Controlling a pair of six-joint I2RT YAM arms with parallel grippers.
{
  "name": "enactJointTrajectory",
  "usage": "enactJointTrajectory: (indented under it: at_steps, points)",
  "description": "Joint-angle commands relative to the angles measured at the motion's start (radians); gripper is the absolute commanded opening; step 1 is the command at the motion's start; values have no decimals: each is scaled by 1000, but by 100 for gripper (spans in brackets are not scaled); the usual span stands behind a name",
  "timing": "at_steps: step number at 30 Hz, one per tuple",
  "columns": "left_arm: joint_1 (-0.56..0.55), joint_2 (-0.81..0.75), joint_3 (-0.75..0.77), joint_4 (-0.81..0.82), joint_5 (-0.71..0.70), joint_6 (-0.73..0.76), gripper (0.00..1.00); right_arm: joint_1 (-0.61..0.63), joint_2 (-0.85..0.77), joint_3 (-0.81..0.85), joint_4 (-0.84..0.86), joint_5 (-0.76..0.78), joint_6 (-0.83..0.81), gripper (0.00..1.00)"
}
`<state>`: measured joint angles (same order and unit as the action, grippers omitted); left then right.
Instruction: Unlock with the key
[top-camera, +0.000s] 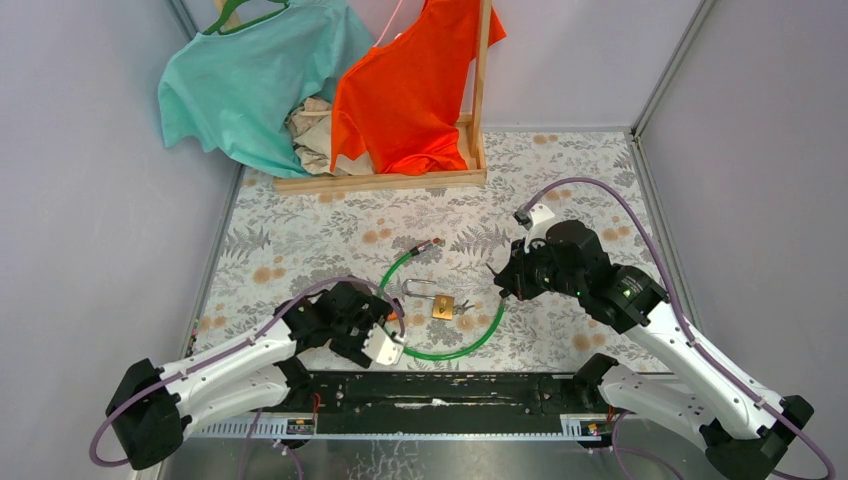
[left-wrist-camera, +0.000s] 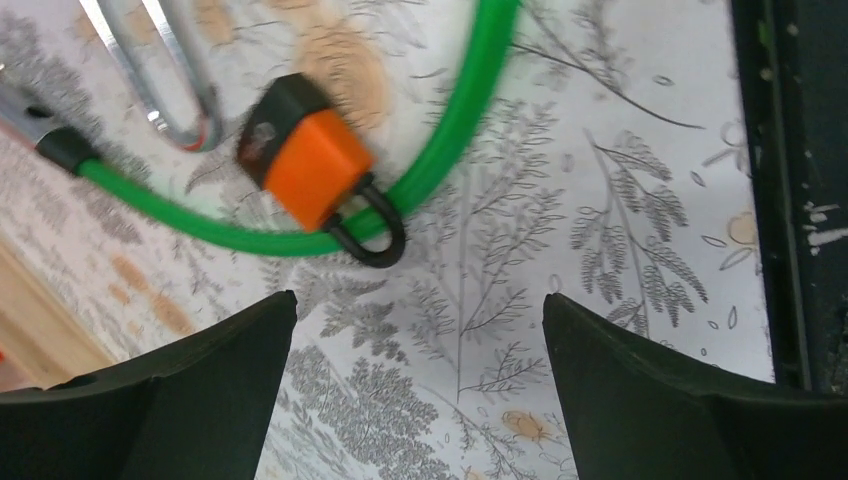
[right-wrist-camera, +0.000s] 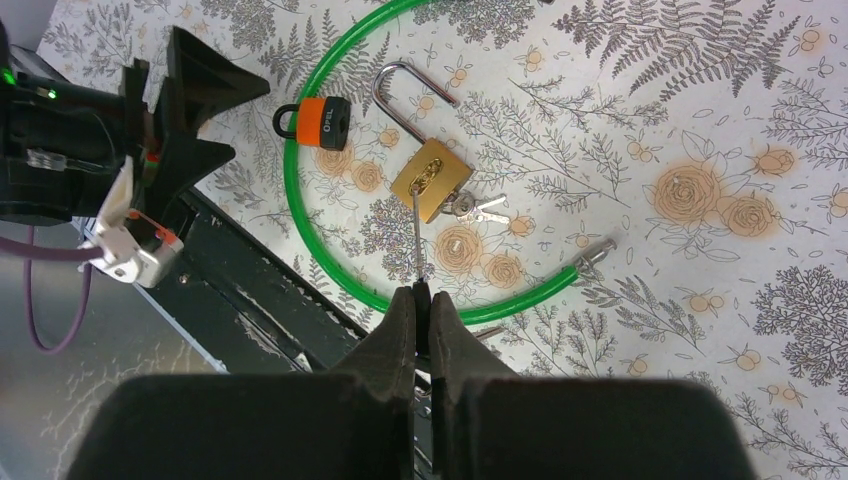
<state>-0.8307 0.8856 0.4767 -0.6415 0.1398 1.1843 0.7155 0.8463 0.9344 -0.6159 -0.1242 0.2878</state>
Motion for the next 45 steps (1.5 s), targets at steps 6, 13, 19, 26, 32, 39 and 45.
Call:
enactJointTrajectory:
  at_steps: [6, 13, 19, 26, 32, 39, 45]
  points:
    - [-6, 114, -25, 212, 45, 208, 100, -1, 3, 12, 53, 2, 2, 0]
    - [-6, 92, -65, 206, 54, 258, 93, -1, 1, 8, 49, 24, 1, 0]
    - [-6, -49, -176, 255, 60, 365, 67, -1, 8, 13, 56, 32, -6, 0]
    - [-6, -20, -186, 311, 42, 366, 47, -1, 2, 11, 53, 41, -1, 0]
    - [-6, 33, -171, 336, 39, 352, 39, -1, -11, 7, 49, 45, 9, 0]
    - [-6, -15, -161, 307, 19, 339, 5, -1, -24, 0, 51, 59, 13, 0]
    - [-6, -69, -49, 171, 66, 274, 1, -1, -21, 5, 54, 58, 7, 0]
